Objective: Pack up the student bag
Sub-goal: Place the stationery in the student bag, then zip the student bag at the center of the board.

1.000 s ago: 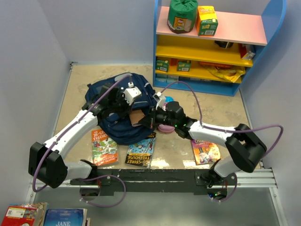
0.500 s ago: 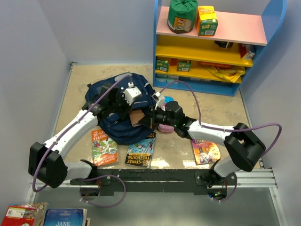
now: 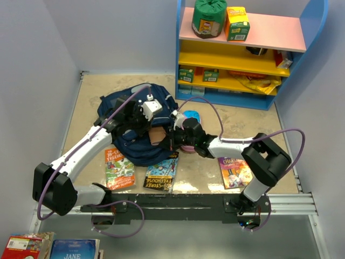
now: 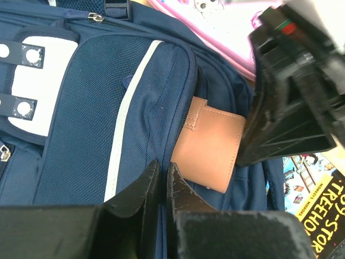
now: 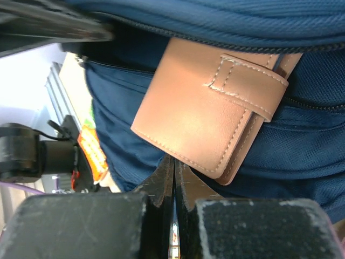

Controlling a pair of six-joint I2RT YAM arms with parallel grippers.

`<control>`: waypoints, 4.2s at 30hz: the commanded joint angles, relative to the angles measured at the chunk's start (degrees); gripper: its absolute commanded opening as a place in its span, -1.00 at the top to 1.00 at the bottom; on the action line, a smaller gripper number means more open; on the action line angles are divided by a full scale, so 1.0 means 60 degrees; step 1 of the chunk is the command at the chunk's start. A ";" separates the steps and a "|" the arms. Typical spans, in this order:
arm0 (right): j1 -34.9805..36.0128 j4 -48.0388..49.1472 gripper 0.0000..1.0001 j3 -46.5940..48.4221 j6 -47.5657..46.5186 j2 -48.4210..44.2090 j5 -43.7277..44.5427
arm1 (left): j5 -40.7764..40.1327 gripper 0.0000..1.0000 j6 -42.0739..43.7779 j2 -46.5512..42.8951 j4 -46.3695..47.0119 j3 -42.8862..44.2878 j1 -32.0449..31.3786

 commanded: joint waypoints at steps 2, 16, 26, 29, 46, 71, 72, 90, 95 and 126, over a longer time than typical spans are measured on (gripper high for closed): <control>-0.0016 0.0411 1.00 0.0675 -0.0176 0.0271 0.0280 | 0.0820 1.00 -0.0158 -0.0190 0.0469 0.0342 -0.0120; 0.0818 0.1892 1.00 0.1524 0.1289 0.1002 0.4425 | 0.1230 1.00 -0.0217 -0.0175 0.0308 0.0372 -0.0120; 0.1170 0.1454 0.93 0.2507 0.1232 0.2088 0.4851 | 0.1816 1.00 -0.0422 -0.0175 0.0220 0.0577 -0.0135; 0.1185 0.0913 0.42 0.1778 0.0852 0.1285 0.5143 | 0.1860 1.00 -0.0436 -0.0190 0.0176 0.0606 -0.0135; 0.1404 -0.3383 -0.97 -0.0072 0.0866 -0.3843 0.5498 | 0.2182 -0.27 -0.0482 -0.0393 -0.0219 0.1675 0.0128; 0.3822 -0.6633 -0.35 0.6036 0.2374 0.2029 0.5715 | 0.3735 -0.19 0.3109 -0.0702 -0.1802 0.0094 0.4685; 0.3807 -0.6662 -0.34 0.6123 0.2388 0.2087 0.5817 | 0.3706 -0.18 0.3152 -0.0790 -0.1787 0.0050 0.4685; 0.4129 -0.8798 0.11 0.8189 0.2447 0.3859 0.7647 | 0.3911 -0.12 0.3474 -0.0966 -0.1992 -0.0126 0.4714; 0.4290 -0.9255 0.11 0.8161 0.2447 0.3934 0.8643 | 0.4028 -0.12 0.3548 -0.1127 -0.2065 -0.0141 0.4714; 0.4290 -0.9255 0.46 0.7883 0.2286 0.3729 0.8895 | 0.4482 0.10 0.3856 -0.1201 -0.2431 -0.0200 0.4714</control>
